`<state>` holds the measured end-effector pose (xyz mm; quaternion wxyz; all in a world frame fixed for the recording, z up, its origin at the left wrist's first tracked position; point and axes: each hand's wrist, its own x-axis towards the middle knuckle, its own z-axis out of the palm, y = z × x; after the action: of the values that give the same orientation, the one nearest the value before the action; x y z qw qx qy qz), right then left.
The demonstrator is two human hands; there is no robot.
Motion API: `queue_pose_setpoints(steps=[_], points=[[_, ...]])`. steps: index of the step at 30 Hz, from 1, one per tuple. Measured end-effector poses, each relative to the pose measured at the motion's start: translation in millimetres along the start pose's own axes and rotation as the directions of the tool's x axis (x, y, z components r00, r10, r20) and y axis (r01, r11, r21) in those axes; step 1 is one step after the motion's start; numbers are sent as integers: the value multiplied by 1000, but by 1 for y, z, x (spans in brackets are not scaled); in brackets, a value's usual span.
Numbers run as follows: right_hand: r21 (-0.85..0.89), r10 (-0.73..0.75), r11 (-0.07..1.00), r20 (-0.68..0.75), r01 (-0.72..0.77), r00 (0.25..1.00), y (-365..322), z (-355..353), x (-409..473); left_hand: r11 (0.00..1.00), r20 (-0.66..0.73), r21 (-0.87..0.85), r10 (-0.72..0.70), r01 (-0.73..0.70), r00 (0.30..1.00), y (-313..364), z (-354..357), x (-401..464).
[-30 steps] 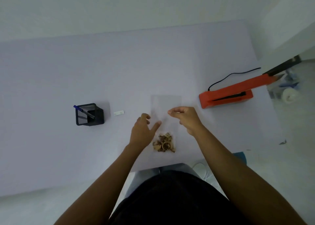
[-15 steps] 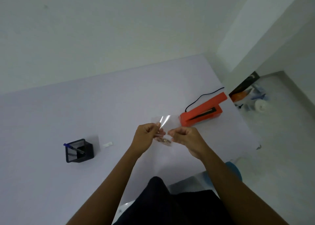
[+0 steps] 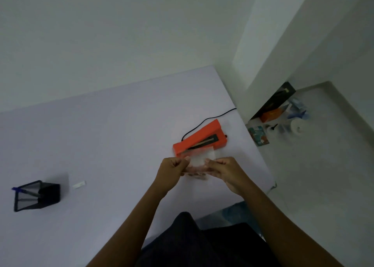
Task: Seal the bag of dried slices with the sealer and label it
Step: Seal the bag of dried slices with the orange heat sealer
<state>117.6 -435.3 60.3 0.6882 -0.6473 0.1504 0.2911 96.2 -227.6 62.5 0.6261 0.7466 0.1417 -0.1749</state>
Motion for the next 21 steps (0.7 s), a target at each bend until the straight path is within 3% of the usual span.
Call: queue_pose_setpoints(steps=[7, 13, 21], points=[[12, 80, 997, 39, -80, 996, 8, -52, 22, 979, -39, -170, -120, 112, 992, -6, 53, 14], [3, 115, 993, 16, -115, 993, 20, -63, 45, 962, -84, -205, -202, 181, 976, -22, 69, 35], [-26, 166, 985, -70, -168, 984, 20, -58, 80, 856, -165, -394, -424, 334, 891, -29, 78, 67]])
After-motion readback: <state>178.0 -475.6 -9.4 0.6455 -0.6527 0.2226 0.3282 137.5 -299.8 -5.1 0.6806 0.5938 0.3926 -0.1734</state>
